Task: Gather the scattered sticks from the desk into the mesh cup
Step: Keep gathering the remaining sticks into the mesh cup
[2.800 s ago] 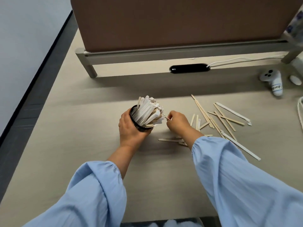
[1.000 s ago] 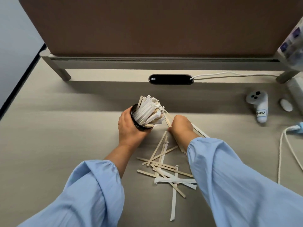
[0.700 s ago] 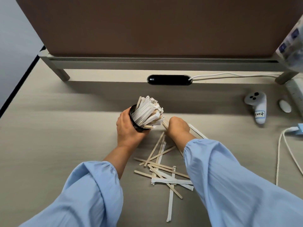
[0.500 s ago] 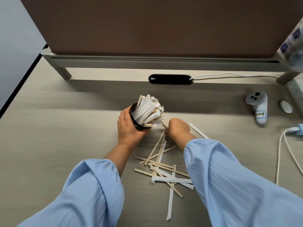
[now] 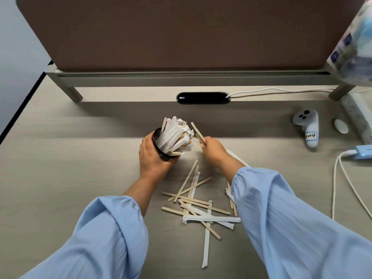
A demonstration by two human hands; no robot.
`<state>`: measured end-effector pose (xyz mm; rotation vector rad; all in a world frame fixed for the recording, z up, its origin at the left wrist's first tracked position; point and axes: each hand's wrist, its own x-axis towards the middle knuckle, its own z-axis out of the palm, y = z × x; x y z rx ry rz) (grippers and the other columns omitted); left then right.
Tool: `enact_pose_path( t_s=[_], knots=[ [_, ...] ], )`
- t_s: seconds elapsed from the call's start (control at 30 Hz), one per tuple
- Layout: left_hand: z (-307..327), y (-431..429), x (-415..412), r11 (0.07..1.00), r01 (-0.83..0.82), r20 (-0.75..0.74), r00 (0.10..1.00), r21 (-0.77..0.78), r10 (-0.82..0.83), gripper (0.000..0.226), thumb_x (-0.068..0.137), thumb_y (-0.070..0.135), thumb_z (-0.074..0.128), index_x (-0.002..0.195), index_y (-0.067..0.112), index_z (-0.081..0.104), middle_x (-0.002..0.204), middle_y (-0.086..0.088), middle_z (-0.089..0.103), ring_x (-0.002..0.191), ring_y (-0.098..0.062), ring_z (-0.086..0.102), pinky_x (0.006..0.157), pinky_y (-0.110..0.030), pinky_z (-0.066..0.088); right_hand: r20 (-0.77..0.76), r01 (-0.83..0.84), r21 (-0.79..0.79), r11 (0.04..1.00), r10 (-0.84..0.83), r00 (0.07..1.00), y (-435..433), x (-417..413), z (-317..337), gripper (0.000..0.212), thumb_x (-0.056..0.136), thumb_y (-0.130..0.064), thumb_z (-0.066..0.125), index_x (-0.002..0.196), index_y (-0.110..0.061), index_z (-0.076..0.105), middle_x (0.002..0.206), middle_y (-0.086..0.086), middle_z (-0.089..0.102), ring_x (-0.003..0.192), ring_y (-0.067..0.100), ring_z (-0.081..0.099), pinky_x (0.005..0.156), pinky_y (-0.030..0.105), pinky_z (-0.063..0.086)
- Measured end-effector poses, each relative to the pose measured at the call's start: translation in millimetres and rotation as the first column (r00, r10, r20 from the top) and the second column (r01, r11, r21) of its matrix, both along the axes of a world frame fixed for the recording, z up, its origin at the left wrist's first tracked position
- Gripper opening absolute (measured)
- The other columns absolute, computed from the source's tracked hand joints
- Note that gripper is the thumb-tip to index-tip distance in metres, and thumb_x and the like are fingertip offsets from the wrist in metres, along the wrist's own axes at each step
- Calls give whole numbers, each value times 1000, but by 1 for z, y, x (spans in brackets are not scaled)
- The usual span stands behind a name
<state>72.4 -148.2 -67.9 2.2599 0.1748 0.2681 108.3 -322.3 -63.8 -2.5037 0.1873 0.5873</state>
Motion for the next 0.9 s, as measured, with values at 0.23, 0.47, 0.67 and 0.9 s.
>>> enact_pose_path(
  t_s=[0.23,0.47,0.67,0.9],
  knots=[
    [-2,-15,1,988,95,33,994,120,-100,84,52,27,84,125,12,44,121,-9,54,113,-28,47,100,-43,36,54,120,12,993,-120,991,-42,0,10,28,96,-6,32,121,2,42,125,24,53,113,40,51,84,37,40],
    [-6,-34,-5,979,117,67,989,167,-129,88,51,28,86,125,9,45,121,-11,55,113,-29,47,100,-42,34,2,195,-187,963,-198,980,-91,-31,-8,43,88,-41,58,113,-8,50,116,15,62,110,35,57,80,35,43],
    [-5,-35,-7,980,95,47,993,173,-104,86,53,28,85,126,9,43,123,-12,54,116,-31,46,102,-45,34,-45,147,-246,958,-162,986,-92,-39,-18,32,95,-25,50,117,-3,56,124,18,55,114,36,54,88,37,43],
    [-4,-33,-16,982,114,45,992,150,-122,87,52,37,78,126,9,43,122,-12,53,116,-31,46,102,-43,33,4,242,-102,965,-243,970,-75,-52,-15,25,98,-22,33,116,-5,35,119,21,59,105,39,55,77,37,37]
  ],
)
